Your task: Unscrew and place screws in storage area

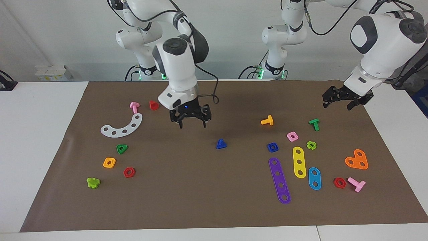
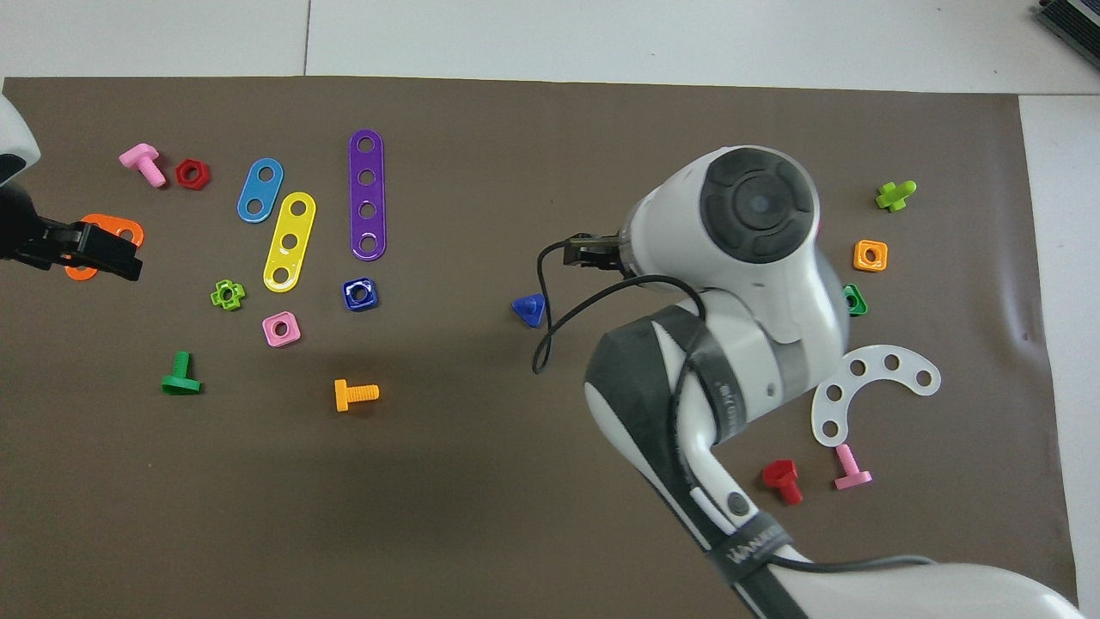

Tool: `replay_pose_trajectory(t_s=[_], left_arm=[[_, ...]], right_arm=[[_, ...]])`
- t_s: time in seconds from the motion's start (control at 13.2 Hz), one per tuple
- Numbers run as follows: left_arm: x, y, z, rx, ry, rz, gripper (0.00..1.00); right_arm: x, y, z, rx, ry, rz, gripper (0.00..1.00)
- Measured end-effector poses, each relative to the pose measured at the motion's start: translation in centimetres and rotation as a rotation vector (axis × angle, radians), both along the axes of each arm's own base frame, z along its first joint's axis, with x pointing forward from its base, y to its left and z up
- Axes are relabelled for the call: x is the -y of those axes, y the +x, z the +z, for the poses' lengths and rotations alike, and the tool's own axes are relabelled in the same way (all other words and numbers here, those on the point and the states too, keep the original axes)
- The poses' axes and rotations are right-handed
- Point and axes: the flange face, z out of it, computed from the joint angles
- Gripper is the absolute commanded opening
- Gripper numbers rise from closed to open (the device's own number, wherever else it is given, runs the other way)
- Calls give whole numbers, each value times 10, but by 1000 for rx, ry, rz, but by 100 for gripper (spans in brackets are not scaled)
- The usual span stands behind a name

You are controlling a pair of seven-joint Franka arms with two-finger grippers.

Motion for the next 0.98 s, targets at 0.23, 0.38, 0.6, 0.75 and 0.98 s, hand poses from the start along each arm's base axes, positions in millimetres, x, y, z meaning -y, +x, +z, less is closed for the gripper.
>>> replay_pose_trajectory(t_s=[0.23, 0.38, 0.6, 0.75, 0.98], left_arm=[[20, -3, 7, 11, 1, 29, 100], [31, -6, 7, 9, 1, 26, 100], [31, -9, 6, 8, 1, 29, 100], [30, -9, 6, 10, 2, 30, 100], [28, -7, 7, 24, 1, 33, 100]], right_arm=[[-57, -8, -76, -41, -33, 50, 100], [-77, -10, -112, -60, -52, 75, 98], [-84, -12, -120, -64, -52, 85, 67], [-83, -12, -122, -68, -55, 84, 54], [-80, -14, -129, -71, -58, 86, 50]])
